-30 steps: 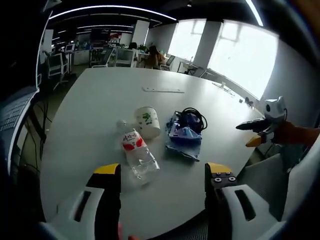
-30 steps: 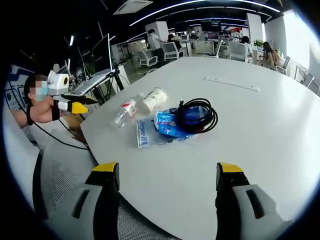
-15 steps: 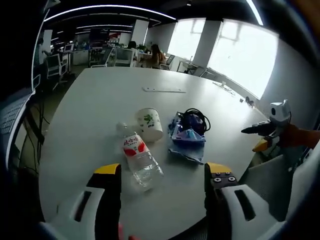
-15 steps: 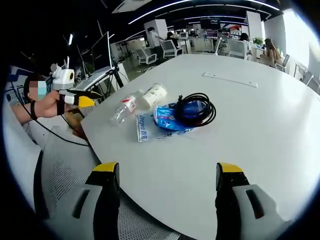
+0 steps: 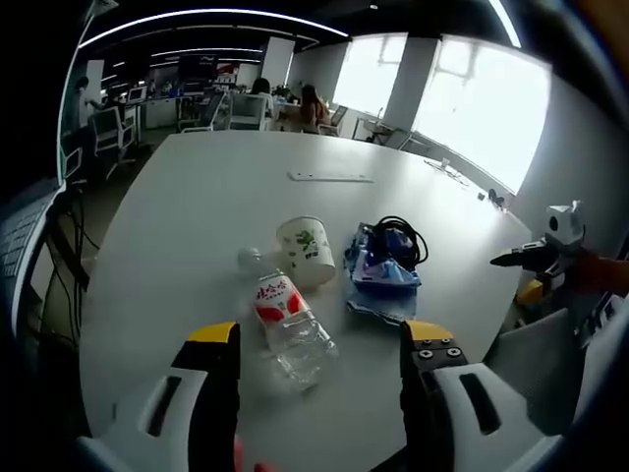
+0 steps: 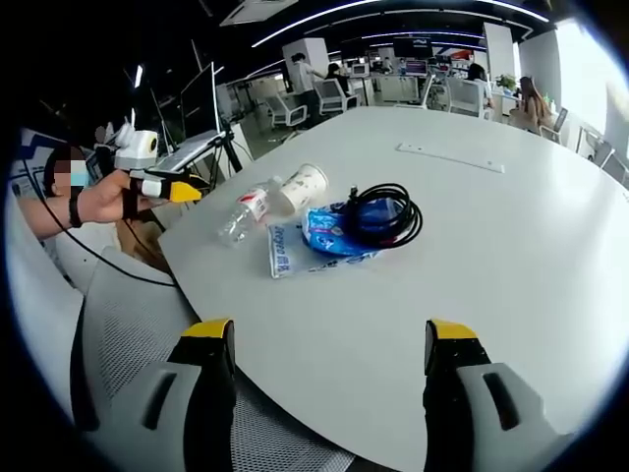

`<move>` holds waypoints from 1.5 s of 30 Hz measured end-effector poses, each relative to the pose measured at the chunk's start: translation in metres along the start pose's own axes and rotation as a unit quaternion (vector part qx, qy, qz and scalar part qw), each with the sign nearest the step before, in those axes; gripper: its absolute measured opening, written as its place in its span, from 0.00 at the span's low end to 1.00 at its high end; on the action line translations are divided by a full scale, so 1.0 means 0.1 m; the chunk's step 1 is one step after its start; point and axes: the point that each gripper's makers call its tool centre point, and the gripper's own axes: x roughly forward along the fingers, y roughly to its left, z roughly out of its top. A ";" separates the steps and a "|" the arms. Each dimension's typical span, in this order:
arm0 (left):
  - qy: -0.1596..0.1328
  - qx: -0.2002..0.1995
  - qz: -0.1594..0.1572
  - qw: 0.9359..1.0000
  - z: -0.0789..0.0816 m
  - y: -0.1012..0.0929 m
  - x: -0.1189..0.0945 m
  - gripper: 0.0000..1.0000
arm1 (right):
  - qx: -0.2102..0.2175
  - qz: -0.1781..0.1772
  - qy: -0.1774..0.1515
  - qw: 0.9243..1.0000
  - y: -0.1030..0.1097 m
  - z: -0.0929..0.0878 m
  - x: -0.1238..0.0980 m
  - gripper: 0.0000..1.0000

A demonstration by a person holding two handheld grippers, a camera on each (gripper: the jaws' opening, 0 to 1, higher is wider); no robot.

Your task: Arrange the tabletop items into an orderly group along one side of the table until the central work area is clear of visible clutter.

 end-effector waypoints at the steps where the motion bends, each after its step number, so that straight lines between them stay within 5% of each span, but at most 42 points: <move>1: 0.001 0.001 0.002 1.000 0.00 0.02 0.01 0.66 | 0.000 -0.001 0.000 1.000 0.00 0.00 0.00 0.79; 13: 0.017 -0.002 0.037 0.999 -0.01 0.18 0.13 0.63 | -0.004 0.001 0.010 1.000 0.04 -0.05 -0.04 0.79; 45: 0.063 -0.028 0.049 0.996 -0.05 0.38 0.69 0.61 | 0.028 -0.012 0.016 0.999 -0.12 -0.26 -0.16 0.79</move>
